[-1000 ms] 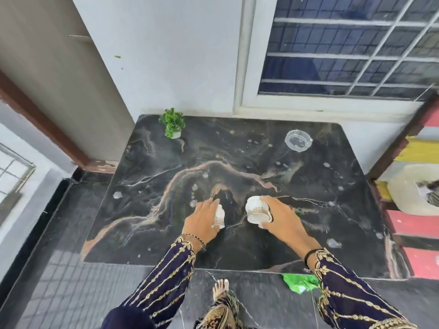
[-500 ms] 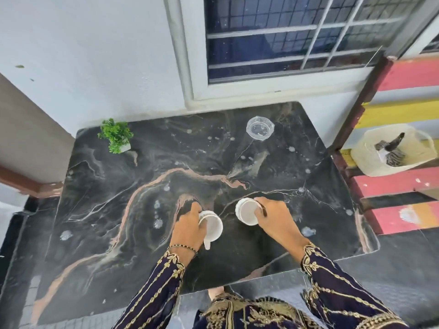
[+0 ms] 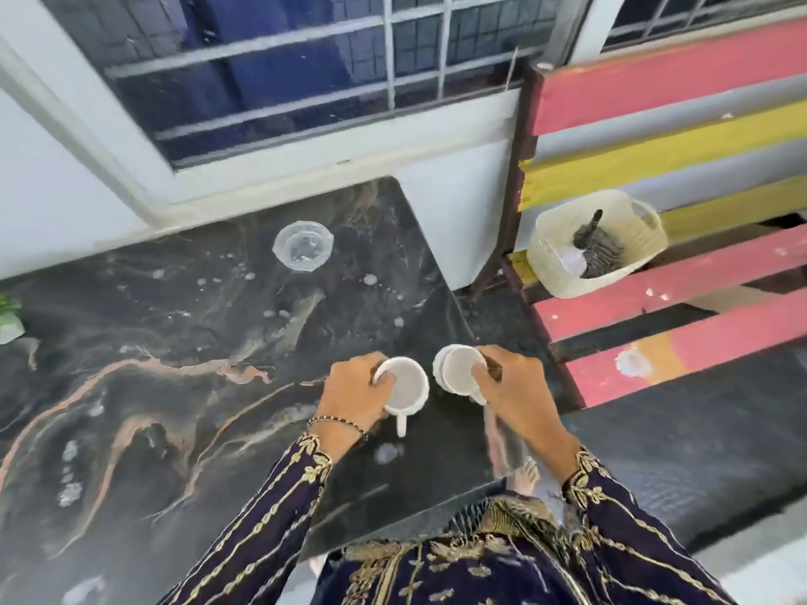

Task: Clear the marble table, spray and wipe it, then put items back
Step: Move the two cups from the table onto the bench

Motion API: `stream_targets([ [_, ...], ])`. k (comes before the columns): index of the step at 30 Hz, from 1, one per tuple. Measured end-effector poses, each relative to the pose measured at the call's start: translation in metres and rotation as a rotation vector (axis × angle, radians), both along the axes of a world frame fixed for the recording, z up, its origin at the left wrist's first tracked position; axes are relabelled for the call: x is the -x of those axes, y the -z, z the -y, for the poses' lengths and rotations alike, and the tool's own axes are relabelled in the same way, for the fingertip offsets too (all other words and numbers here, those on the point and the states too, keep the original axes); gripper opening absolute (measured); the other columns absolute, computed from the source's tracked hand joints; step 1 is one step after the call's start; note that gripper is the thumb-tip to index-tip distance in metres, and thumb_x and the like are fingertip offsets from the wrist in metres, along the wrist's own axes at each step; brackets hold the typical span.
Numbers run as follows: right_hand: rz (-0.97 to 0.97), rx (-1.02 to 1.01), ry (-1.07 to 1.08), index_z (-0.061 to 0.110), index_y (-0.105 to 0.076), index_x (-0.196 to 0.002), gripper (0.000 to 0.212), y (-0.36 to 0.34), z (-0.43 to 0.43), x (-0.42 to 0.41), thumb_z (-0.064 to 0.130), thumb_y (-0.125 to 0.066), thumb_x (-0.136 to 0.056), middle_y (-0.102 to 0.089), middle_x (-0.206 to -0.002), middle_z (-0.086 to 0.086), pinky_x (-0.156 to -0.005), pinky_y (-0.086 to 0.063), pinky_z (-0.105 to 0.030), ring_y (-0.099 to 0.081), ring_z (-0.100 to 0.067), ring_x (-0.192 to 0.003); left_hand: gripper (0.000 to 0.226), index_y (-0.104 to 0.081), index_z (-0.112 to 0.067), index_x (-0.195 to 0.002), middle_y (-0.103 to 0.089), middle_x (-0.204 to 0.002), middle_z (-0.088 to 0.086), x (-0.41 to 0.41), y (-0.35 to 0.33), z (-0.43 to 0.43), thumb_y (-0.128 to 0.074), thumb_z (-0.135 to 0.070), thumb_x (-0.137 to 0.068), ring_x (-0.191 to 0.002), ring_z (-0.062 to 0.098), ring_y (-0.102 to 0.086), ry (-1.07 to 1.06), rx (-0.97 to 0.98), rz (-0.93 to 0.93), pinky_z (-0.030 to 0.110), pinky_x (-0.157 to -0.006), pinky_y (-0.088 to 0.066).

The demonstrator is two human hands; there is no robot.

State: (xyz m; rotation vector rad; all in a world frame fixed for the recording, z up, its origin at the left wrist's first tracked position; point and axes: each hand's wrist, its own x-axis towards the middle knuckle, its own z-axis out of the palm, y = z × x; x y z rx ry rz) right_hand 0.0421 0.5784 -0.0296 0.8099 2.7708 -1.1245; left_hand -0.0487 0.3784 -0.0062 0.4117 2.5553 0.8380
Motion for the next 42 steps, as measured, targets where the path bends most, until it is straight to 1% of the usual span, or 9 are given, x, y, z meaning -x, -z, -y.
stream_targets([
  [5,0.043,0.007,0.022,0.011,-0.073,-0.118,0.024,0.019,-0.124,-0.035,0.016,-0.063,-0.096,-0.079,-0.095,-0.011,-0.069,-0.046,-0.027,-0.071,-0.027,-0.081,0.035,-0.069,-0.008,-0.082,-0.07,-0.081,0.012,-0.022,0.018,-0.138,-0.044,-0.03,-0.071,-0.079,0.03,-0.064,0.019,-0.036,0.105,0.036,-0.069,-0.054],
  [9,0.158,-0.005,0.059,0.007,-0.073,-0.114,0.021,0.056,-0.211,-0.064,0.013,-0.064,-0.096,-0.077,-0.093,-0.012,-0.066,-0.035,-0.024,-0.068,-0.026,-0.078,0.036,-0.067,-0.004,-0.082,-0.069,-0.083,0.018,-0.044,0.064,-0.24,-0.044,-0.031,-0.074,-0.079,0.034,-0.068,0.059,-0.029,0.248,0.045,-0.065,-0.059],
  [13,0.293,0.034,0.141,0.007,-0.07,-0.123,0.029,0.106,-0.282,-0.08,0.014,-0.063,-0.096,-0.077,-0.104,-0.015,-0.078,-0.043,-0.028,-0.071,-0.031,-0.094,0.033,-0.066,0.0,-0.093,-0.07,-0.093,0.021,-0.062,0.121,-0.322,-0.047,-0.026,-0.086,-0.087,0.035,-0.066,0.167,0.129,0.315,0.037,-0.068,-0.051],
  [17,0.363,0.069,0.221,0.003,-0.069,-0.124,0.03,0.157,-0.337,-0.083,0.013,-0.063,-0.096,-0.076,-0.108,-0.019,-0.091,-0.051,-0.036,-0.071,-0.033,-0.102,0.027,-0.065,0.0,-0.102,-0.068,-0.103,0.022,-0.072,0.188,-0.377,-0.05,-0.019,-0.09,-0.097,0.036,-0.064,0.164,0.222,0.371,0.039,-0.074,-0.047],
  [23,0.382,0.067,0.251,-0.001,-0.068,-0.122,0.029,0.209,-0.387,-0.079,0.011,-0.063,-0.096,-0.076,-0.108,-0.021,-0.092,-0.053,-0.041,-0.072,-0.034,-0.098,0.034,-0.062,0.004,-0.112,-0.066,-0.111,0.023,-0.075,0.246,-0.426,-0.046,-0.021,-0.096,-0.105,0.036,-0.062,0.163,0.302,0.398,0.041,-0.082,-0.048],
  [28,0.394,0.057,0.233,-0.001,-0.068,-0.121,0.029,0.228,-0.406,-0.078,0.011,-0.062,-0.096,-0.075,-0.108,-0.023,-0.094,-0.054,-0.045,-0.073,-0.035,-0.097,0.034,-0.062,0.004,-0.112,-0.066,-0.11,0.022,-0.073,0.266,-0.443,-0.046,-0.021,-0.096,-0.102,0.035,-0.063,0.143,0.305,0.415,0.039,-0.08,-0.049],
  [32,0.413,0.069,0.227,0.0,-0.068,-0.123,0.03,0.232,-0.41,-0.08,0.012,-0.06,-0.097,-0.075,-0.109,-0.023,-0.093,-0.055,-0.048,-0.073,-0.036,-0.097,0.033,-0.061,-0.002,-0.118,-0.068,-0.11,0.019,-0.074,0.272,-0.447,-0.048,-0.022,-0.095,-0.1,0.033,-0.065,0.132,0.279,0.422,0.038,-0.081,-0.052],
  [38,0.454,0.008,0.162,0.001,-0.064,-0.127,0.033,0.222,-0.409,-0.078,0.014,-0.06,-0.097,-0.072,-0.119,-0.02,-0.092,-0.05,-0.038,-0.069,-0.036,-0.105,0.034,-0.058,-0.006,-0.123,-0.067,-0.115,0.017,-0.077,0.264,-0.444,-0.051,-0.02,-0.093,-0.106,0.034,-0.063,0.084,0.181,0.427,0.041,-0.089,-0.053],
  [42,0.424,-0.13,0.072,0.004,-0.058,-0.131,0.037,0.197,-0.397,-0.072,0.018,-0.06,-0.096,-0.068,-0.125,-0.019,-0.091,-0.056,-0.048,-0.065,-0.038,-0.111,0.038,-0.054,-0.004,-0.122,-0.066,-0.112,0.017,-0.074,0.243,-0.435,-0.053,-0.028,-0.093,-0.105,0.034,-0.062,0.066,0.188,0.442,0.039,-0.086,-0.053],
])
